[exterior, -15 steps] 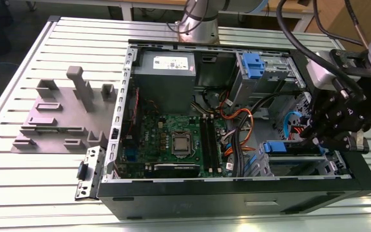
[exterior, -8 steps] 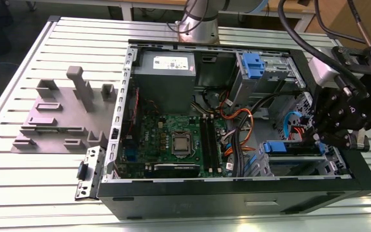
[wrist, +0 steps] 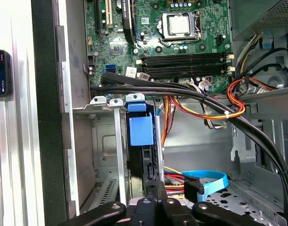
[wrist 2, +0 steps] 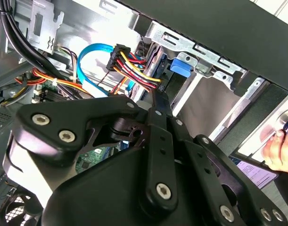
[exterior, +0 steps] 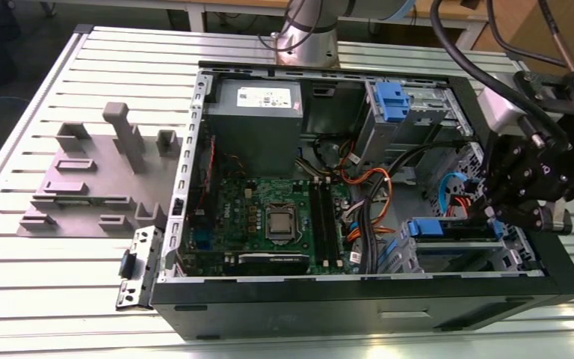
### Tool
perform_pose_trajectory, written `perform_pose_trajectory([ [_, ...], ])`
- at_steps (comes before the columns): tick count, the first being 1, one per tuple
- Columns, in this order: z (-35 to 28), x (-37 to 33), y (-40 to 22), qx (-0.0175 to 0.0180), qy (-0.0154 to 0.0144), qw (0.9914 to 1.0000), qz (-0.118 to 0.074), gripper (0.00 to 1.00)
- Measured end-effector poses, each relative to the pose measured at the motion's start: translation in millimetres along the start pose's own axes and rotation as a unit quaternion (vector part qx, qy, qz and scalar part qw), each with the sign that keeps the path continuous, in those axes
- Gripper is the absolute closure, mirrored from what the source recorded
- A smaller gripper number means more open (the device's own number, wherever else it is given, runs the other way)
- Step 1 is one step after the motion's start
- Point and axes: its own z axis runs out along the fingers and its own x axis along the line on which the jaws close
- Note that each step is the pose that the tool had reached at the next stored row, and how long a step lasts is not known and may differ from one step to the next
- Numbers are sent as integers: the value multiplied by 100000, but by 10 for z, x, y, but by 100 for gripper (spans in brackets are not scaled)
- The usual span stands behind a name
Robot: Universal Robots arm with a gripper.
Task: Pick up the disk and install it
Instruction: 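Insert the second disk wire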
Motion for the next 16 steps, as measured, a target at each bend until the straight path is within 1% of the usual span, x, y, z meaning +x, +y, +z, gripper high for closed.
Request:
perform_pose_trajectory([
  [9, -5, 0, 1, 1, 6, 100000, -6, 89],
  [12, -4, 1, 20, -2, 1, 100000, -1, 89],
  [16, -2, 7, 78, 1, 0, 100000, 0, 89],
])
